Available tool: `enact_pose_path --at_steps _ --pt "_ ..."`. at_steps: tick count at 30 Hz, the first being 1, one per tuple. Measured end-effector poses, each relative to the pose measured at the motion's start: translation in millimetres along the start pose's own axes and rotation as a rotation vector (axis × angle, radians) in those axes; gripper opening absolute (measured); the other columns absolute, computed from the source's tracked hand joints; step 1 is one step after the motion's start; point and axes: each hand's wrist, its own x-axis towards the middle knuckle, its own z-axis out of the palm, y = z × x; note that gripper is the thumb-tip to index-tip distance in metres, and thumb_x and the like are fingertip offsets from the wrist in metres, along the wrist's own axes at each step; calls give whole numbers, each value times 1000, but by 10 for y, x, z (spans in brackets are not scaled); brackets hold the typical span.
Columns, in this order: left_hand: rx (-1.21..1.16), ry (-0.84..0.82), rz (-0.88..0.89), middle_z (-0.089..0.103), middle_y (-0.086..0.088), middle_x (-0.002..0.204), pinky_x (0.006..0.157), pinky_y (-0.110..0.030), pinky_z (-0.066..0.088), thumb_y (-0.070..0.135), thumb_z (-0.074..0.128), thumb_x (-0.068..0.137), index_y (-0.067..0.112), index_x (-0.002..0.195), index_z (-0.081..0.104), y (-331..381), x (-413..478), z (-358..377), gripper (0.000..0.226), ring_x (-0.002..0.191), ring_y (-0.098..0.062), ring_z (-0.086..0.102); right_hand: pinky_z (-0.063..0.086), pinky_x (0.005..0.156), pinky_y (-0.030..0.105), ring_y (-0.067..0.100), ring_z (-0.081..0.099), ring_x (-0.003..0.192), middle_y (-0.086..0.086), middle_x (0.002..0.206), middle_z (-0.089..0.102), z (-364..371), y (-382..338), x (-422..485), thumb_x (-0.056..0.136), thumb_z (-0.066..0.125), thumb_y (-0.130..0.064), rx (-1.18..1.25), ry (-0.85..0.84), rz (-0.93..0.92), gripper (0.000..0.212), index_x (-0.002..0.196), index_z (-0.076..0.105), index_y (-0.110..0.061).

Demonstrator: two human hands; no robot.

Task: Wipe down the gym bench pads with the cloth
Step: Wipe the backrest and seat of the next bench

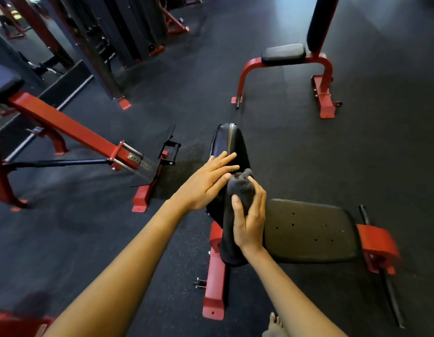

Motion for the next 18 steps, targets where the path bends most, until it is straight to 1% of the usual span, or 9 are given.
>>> enact_pose_path --at_steps 2,4,7,10,11,12,13,15,18 --pt "84 -25 63 29 0 152 119 -33 5 40 27 98 11 133 53 -25 42 -19 52 145 -15 12 42 103 35 8 47 125 -3 133 49 14 -25 -27 94 45 -51 30 22 59 47 133 44 -25" --pt "150 -53 159 34 -5 151 119 -34 4 43 28 99 9 130 55 -95 96 -23 54 145 -18 14 40 105 31 4 46 125 -8 133 49 85 -40 -81 92 44 -49 48 119 136 47 133 44 -25" --pt "206 -50 315 42 -11 145 119 -31 2 42 24 101 4 126 58 -200 88 -12 57 143 -19 19 39 104 30 7 48 124 -5 133 51 245 -83 -146 91 44 -49 29 280 197 53 133 48 -18" --pt "211 -75 476 48 -14 140 119 -33 5 36 25 101 0 125 58 -316 101 -55 54 141 -23 25 39 100 20 6 50 118 0 128 54 404 -148 -168 88 45 -48 12 480 225 57 131 52 -11" --pt "199 -85 536 50 -14 138 119 -33 6 36 25 101 -1 125 57 -371 108 -61 54 140 -24 27 39 98 18 7 50 116 2 127 55 486 -171 -196 87 45 -48 4 576 233 58 130 53 -10" --pt "195 -77 576 52 -14 137 119 -34 8 36 24 101 -1 125 58 -397 123 -57 55 139 -26 30 39 98 20 8 50 116 2 126 56 526 -180 -190 85 46 -48 8 653 250 60 130 53 -9" --pt "177 -72 624 54 -14 134 119 -35 10 36 24 102 -2 123 58 -441 153 -49 55 137 -27 33 40 100 24 10 51 116 2 125 56 601 -213 -197 84 47 -49 7 751 260 61 129 54 -9" --pt "131 -24 680 58 -14 129 118 -37 15 36 24 102 -2 120 61 -474 161 -2 55 133 -29 40 40 100 31 13 51 117 4 127 56 719 -298 -207 83 47 -50 -36 873 263 62 130 54 -10" --pt "51 34 740 62 -12 122 115 -40 22 33 26 102 0 117 63 -506 183 54 52 128 -28 45 35 98 25 8 47 115 5 132 55 905 -397 -210 86 46 -51 -231 965 224 61 132 55 -13"
